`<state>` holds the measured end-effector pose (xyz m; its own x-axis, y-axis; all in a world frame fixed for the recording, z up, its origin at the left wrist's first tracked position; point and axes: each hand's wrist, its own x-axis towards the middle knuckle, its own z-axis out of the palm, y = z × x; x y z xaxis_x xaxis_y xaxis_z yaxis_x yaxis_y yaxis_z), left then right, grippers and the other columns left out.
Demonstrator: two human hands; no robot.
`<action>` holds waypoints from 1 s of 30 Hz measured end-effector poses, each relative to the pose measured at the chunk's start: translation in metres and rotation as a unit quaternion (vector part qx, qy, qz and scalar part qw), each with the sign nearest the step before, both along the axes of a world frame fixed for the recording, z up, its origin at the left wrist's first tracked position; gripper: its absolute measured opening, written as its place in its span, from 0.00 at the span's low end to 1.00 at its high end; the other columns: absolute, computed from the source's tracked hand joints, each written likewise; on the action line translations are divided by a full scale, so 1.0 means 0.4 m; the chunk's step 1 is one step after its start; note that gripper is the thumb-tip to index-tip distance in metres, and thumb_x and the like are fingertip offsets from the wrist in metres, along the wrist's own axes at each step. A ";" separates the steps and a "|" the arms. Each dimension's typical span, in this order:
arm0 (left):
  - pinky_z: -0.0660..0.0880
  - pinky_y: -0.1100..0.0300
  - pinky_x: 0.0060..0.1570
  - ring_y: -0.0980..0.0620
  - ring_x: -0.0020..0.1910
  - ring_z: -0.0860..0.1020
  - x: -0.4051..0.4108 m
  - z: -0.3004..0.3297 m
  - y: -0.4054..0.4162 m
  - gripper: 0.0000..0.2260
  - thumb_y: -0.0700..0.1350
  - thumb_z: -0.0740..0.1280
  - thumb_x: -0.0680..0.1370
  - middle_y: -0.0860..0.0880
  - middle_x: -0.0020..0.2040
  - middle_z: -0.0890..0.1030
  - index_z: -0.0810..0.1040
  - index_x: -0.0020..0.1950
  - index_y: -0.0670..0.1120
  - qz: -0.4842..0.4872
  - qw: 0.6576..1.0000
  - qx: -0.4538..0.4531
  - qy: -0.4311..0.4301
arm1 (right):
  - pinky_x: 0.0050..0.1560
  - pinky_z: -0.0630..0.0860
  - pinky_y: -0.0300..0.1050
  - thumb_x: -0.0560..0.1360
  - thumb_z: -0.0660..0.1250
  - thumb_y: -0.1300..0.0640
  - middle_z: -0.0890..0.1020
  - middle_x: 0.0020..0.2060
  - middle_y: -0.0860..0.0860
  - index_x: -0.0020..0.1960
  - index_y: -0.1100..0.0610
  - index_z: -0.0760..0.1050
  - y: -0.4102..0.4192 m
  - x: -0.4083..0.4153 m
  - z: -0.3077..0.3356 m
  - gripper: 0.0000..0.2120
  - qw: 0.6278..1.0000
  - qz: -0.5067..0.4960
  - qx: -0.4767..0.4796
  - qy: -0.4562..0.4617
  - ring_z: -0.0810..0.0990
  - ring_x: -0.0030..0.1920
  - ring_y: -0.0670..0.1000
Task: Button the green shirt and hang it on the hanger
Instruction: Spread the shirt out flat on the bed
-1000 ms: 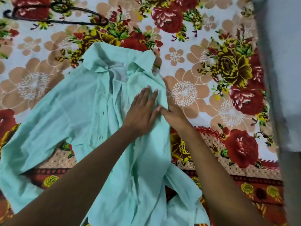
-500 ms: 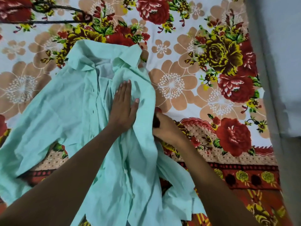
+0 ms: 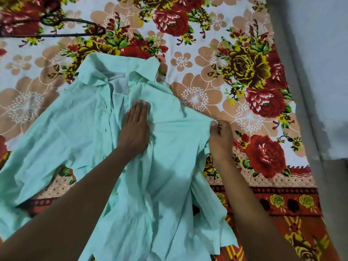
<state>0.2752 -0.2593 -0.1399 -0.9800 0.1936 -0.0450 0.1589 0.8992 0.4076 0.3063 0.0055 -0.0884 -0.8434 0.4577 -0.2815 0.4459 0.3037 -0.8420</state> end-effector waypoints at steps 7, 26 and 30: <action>0.44 0.48 0.83 0.47 0.85 0.45 0.020 0.038 0.122 0.30 0.56 0.51 0.87 0.45 0.86 0.48 0.47 0.85 0.46 -0.119 0.993 -0.003 0.012 | 0.62 0.81 0.52 0.79 0.68 0.41 0.87 0.56 0.45 0.64 0.52 0.80 0.001 -0.023 0.012 0.20 0.974 0.212 0.013 -0.076 0.85 0.57 0.47; 0.53 0.45 0.81 0.47 0.84 0.52 0.118 -0.019 0.164 0.31 0.58 0.44 0.86 0.43 0.85 0.54 0.51 0.84 0.41 -0.109 0.994 0.009 -0.001 | 0.56 0.81 0.45 0.82 0.69 0.54 0.89 0.45 0.43 0.52 0.50 0.83 0.072 0.132 0.079 0.04 0.962 0.119 -0.246 -0.020 0.87 0.48 0.43; 0.45 0.49 0.83 0.47 0.85 0.46 0.128 0.008 0.197 0.33 0.59 0.44 0.85 0.43 0.85 0.47 0.46 0.85 0.41 -0.080 0.993 0.080 -0.030 | 0.63 0.81 0.48 0.81 0.68 0.47 0.87 0.57 0.44 0.62 0.49 0.80 0.075 0.158 0.084 0.12 0.953 0.133 -0.271 -0.013 0.85 0.59 0.46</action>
